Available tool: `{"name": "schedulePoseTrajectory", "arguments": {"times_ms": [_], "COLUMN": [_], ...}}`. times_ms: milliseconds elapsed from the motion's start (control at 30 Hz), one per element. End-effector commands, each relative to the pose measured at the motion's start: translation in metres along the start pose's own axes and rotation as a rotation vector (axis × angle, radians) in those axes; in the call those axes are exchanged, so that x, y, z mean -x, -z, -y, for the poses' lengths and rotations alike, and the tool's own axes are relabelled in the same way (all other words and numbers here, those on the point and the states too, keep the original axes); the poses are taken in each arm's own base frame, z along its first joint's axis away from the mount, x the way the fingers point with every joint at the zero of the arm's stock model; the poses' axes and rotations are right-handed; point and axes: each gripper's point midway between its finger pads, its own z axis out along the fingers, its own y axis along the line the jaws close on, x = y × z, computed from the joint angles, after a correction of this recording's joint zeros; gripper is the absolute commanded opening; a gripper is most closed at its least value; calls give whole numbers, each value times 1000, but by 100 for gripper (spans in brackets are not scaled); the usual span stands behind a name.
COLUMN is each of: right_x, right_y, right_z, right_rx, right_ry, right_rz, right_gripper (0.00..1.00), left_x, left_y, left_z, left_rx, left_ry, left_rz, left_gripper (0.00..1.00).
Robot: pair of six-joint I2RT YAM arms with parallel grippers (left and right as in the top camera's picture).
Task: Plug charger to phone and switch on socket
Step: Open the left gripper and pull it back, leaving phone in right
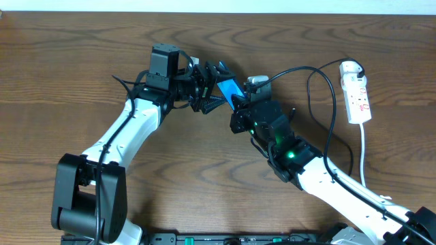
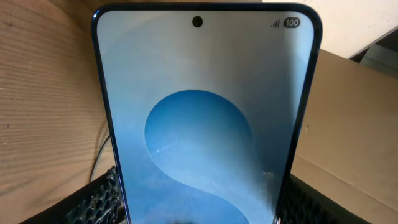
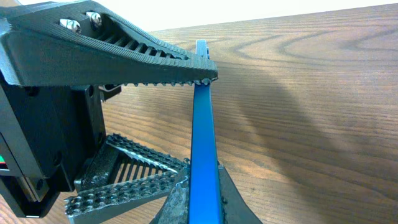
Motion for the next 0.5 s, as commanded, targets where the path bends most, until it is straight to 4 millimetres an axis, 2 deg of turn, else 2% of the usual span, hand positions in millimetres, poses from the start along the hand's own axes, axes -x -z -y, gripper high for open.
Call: {"name": "schedulePoseTrajectory", "arguments": {"times_ms": [0,33,67,267,367,467], "right_x": [8,8,8,10,12,14], "right_y": [1,1,1,1,1,1], "right_z": [-14,-14,-14,-8,3,6], "right_rx": [48,48,47,17,-45,-55], "right_ry": [22,22,22,13,-31,-133], "right_rz": [13,13,14,26,42,51], "right_gripper": [1,1,1,1,1,1], "left_x": [-13,-14,-15,-9,1,13], "left_y": [3,3,3,11,27,56], "left_z": [11,12,12,13,21,35], "left_rx": [-23,-24,-26,-40,-94,-177], "left_ry": [-54,-54,-54,-110,-159,-216], "left_rz": [-28,-32,-39,-35,-42,-51], "left_gripper": [87,96,98,98,98,98]}}
